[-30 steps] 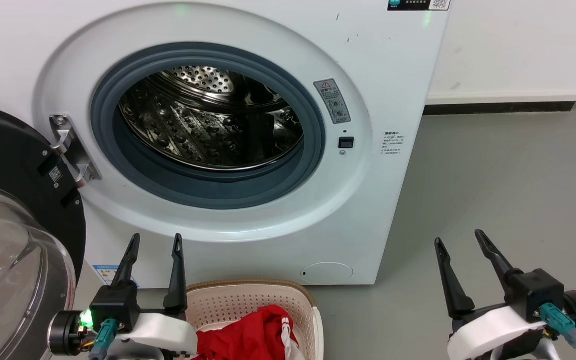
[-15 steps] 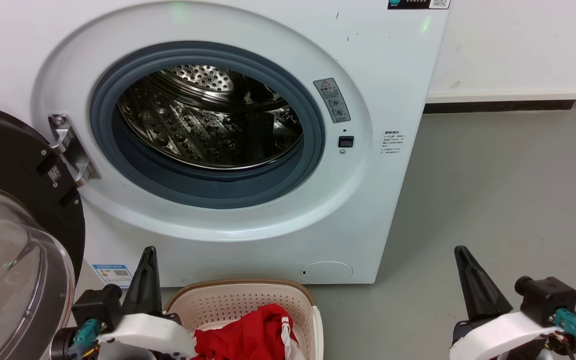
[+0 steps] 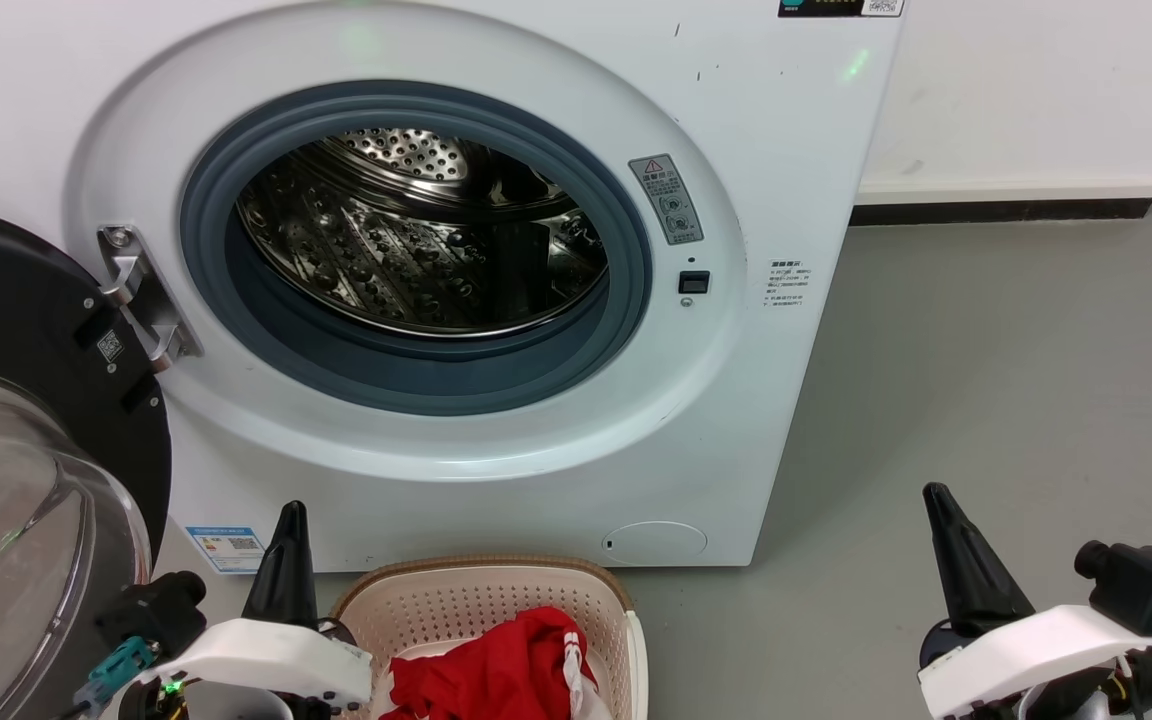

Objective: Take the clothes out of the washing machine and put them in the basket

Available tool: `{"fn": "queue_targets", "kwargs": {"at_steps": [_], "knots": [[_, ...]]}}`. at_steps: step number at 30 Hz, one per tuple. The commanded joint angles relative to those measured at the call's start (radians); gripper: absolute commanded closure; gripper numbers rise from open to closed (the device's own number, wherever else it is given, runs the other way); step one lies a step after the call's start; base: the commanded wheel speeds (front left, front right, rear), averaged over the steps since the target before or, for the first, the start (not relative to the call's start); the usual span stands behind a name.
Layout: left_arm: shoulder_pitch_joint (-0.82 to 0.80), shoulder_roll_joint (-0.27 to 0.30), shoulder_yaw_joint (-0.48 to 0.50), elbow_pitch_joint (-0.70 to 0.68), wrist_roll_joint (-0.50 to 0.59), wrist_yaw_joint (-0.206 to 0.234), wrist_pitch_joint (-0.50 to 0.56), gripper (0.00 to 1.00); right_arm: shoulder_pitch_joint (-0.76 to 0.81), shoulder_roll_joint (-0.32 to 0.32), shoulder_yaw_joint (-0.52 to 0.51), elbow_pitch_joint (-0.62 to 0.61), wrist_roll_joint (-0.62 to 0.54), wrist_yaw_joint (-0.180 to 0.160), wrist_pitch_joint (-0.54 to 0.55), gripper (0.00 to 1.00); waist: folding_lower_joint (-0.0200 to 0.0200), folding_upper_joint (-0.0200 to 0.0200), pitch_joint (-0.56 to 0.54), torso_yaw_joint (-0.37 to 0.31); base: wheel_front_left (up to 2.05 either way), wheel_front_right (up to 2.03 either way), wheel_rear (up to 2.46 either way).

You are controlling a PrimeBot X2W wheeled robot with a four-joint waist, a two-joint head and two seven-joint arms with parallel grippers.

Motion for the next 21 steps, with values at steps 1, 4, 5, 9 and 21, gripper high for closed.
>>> {"fn": "queue_targets", "kwargs": {"at_steps": [1, 4, 5, 9, 21], "knots": [[-0.032, 0.002, 0.010, -0.010, -0.047, -0.007, 0.011, 1.00, -0.031, -0.008, -0.004, -0.005, 0.054, 0.000, 0.003, 1.00, 0.0000, 0.0000, 0.000, 0.001, 0.00, 0.00, 0.00], [-0.034, 0.000, 0.016, -0.007, -0.096, -0.013, 0.023, 1.00, -0.037, -0.010, -0.007, 0.003, 0.108, 0.000, 0.007, 1.00, 0.0000, 0.0000, 0.001, 0.002, 0.00, 0.00, 0.00], [-0.035, -0.001, 0.017, -0.006, -0.112, -0.014, 0.027, 1.00, -0.039, -0.011, -0.008, 0.006, 0.125, 0.000, 0.007, 1.00, 0.0000, 0.0000, 0.001, 0.002, 0.00, 0.00, 0.00], [-0.039, -0.003, 0.024, -0.002, -0.173, -0.021, 0.042, 1.00, -0.046, -0.013, -0.012, 0.017, 0.192, 0.000, 0.012, 1.00, 0.0000, 0.0000, 0.002, 0.003, 0.00, 0.00, 0.00], [-0.049, -0.009, 0.045, 0.010, -0.343, -0.039, 0.084, 1.00, -0.063, -0.018, -0.026, 0.046, 0.377, 0.000, 0.027, 1.00, 0.0000, 0.0000, 0.004, 0.007, 0.00, 0.00, 0.00]]}}
